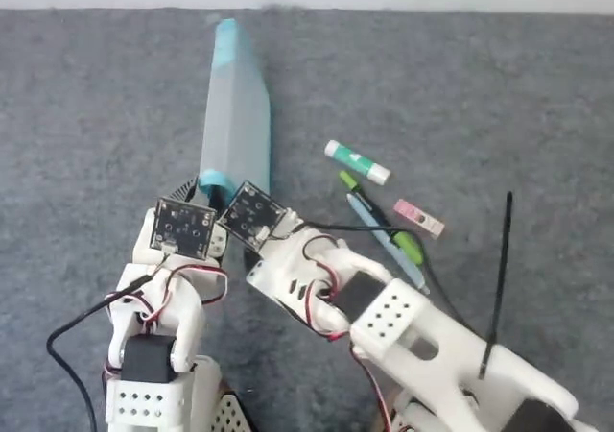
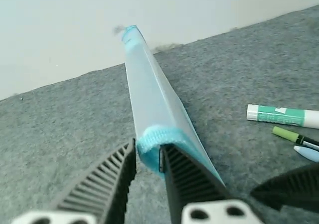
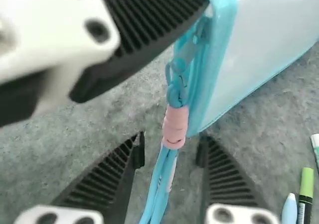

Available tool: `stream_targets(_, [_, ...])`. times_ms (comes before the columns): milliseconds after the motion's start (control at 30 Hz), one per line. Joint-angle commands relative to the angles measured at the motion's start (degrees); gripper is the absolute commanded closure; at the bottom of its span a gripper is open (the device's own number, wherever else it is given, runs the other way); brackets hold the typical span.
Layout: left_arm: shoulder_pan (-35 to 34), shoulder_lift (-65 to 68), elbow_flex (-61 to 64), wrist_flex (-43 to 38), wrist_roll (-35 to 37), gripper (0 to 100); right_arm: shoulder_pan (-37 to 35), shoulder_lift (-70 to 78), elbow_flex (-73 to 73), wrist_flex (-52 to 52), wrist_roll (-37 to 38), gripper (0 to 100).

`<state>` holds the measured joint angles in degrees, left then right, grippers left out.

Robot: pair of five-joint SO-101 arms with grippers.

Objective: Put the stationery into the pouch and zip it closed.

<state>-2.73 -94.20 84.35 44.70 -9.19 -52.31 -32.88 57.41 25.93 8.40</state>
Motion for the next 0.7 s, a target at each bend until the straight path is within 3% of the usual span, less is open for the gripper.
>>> stream_targets(0, [-0.4,-0.4,-2.7,-2.0,1.3,93,1.2,1.1,-0.9,-2.9,-1.6,86.7])
stream_targets(167, [-0.4,-0.4,-2.8,-1.9,1.4,93,3.7,5.1,-3.8,-4.2,-8.2,84.6])
stream_targets(667, [-1.9,-0.3,-2.6,-1.9,1.4,93,3.6,13.7,-7.9,-9.5,-8.4,80.5])
